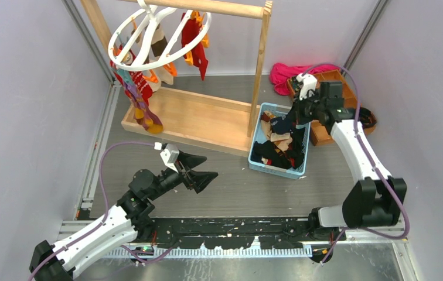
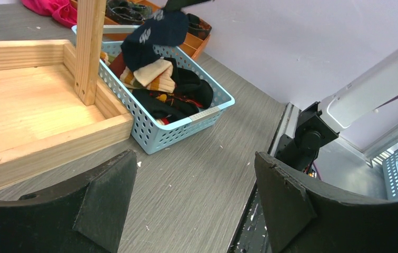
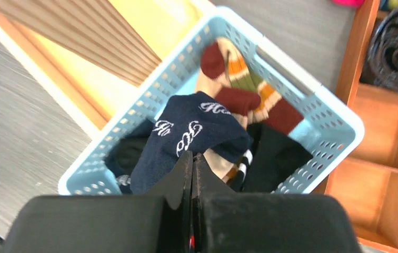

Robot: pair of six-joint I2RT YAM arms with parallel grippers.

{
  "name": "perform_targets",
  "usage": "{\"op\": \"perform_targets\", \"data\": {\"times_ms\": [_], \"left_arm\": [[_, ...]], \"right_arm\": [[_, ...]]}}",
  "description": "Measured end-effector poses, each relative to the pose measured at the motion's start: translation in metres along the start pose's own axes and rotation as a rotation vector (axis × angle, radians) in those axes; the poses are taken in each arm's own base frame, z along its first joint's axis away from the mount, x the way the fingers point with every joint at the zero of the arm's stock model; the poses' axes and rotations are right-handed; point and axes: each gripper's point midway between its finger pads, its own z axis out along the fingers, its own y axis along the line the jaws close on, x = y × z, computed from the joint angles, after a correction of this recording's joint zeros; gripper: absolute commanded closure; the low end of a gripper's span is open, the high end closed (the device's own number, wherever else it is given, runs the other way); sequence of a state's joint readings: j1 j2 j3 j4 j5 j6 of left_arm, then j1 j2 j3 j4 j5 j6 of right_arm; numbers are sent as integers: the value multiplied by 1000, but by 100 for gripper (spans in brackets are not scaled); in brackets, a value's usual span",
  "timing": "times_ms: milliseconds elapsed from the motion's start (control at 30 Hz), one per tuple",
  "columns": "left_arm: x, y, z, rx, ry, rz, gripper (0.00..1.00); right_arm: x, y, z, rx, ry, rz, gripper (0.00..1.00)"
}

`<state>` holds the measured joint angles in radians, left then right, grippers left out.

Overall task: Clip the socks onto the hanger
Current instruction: Adjust the sock in the bin.

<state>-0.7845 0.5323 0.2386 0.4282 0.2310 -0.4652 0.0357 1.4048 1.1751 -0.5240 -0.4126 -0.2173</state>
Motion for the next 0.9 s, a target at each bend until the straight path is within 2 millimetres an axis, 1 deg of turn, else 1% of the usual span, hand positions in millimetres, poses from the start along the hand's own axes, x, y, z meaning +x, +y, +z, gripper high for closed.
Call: {"op": "perform_targets", "data": {"times_ms": [67, 133, 333, 400, 467, 500, 533, 567, 700, 767, 800, 900], "left_arm": [[1, 0, 0, -1, 4, -1, 17], [3, 1, 1, -4, 9, -3, 17], [8, 4, 3, -13, 31, -15, 17], [11, 5, 4, -15, 40, -17, 17], [12, 5, 4, -15, 45, -18, 17], [13, 5, 4, -15, 46, -19, 17], [13, 5, 5, -14, 46, -19, 17], [13, 5, 5, -13, 45, -19, 17], [11, 4, 8, -6, 38, -25, 17], [11, 3, 10, 1, 37, -31, 18], [10, 3, 12, 6, 36, -33, 18], [11, 1, 15, 19, 34, -42, 18]], "right_arm": [[-23, 10, -20, -43, -90, 5, 99], [-37, 15, -33, -88, -152, 22, 99], [-56, 26, -55, -243, -210, 141, 99], [-72, 31, -67, -277, -233, 157, 99], [-94, 38, -83, -304, -271, 145, 99], [-112, 45, -99, -324, -309, 120, 99], [-115, 46, -100, -326, -314, 116, 99], [-126, 51, -112, -336, -334, 102, 99], [-157, 67, -149, -354, -398, 49, 99], [-166, 74, -164, -357, -423, 24, 99], [-166, 78, -169, -359, -429, 18, 99], [-159, 85, -176, -366, -421, 24, 99]]}}
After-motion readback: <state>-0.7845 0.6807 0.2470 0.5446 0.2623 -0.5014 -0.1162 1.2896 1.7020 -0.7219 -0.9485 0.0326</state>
